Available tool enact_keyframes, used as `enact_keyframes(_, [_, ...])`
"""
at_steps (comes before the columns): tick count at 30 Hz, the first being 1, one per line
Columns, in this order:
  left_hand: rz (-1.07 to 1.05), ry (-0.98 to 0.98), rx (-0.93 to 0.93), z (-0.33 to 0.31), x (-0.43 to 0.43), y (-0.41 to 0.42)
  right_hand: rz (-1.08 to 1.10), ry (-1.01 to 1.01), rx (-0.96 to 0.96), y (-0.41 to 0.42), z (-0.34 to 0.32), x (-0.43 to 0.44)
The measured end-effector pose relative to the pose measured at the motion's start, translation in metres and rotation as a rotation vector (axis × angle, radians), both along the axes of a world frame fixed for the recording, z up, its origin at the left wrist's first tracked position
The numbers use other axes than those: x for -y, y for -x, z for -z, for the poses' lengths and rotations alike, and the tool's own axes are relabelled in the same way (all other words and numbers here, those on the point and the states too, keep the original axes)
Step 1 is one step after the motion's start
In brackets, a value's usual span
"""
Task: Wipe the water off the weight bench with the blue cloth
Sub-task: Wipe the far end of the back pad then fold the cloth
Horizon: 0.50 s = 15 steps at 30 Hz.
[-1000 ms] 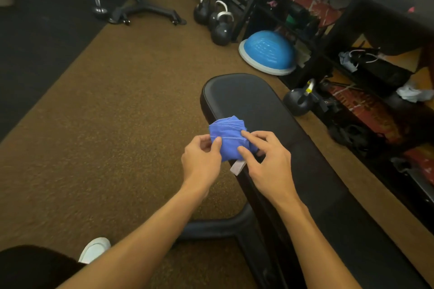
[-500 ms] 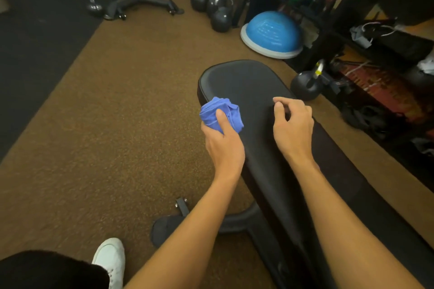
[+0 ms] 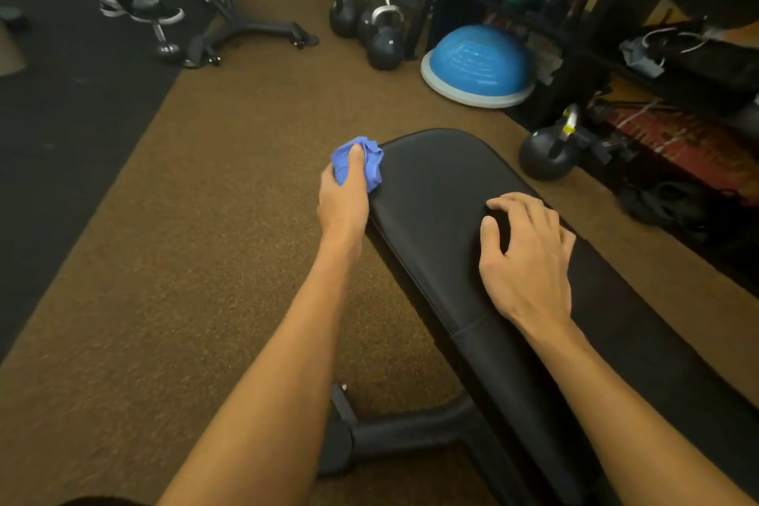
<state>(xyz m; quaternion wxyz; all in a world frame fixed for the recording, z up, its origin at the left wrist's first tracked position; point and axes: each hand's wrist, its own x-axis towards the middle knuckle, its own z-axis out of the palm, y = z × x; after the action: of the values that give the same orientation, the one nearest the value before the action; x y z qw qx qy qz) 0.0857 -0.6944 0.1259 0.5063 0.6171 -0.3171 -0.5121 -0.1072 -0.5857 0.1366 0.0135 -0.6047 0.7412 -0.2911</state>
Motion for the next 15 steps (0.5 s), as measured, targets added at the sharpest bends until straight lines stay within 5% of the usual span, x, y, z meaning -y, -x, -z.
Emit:
enact_keyframes(5, [-0.054,0.027,0.084,-0.001,-0.071,0.029,0.001,-0.010,-0.016,-0.002,-0.001,-0.003])
enact_keyframes(9, [-0.063,-0.047,0.103,-0.004,-0.046,0.023,-0.007,-0.007,-0.013,0.000,0.000,-0.003])
enact_keyframes(15, [0.319,-0.111,0.015,-0.016,0.050,-0.018,0.009,0.002,-0.030,-0.001,0.001,0.000])
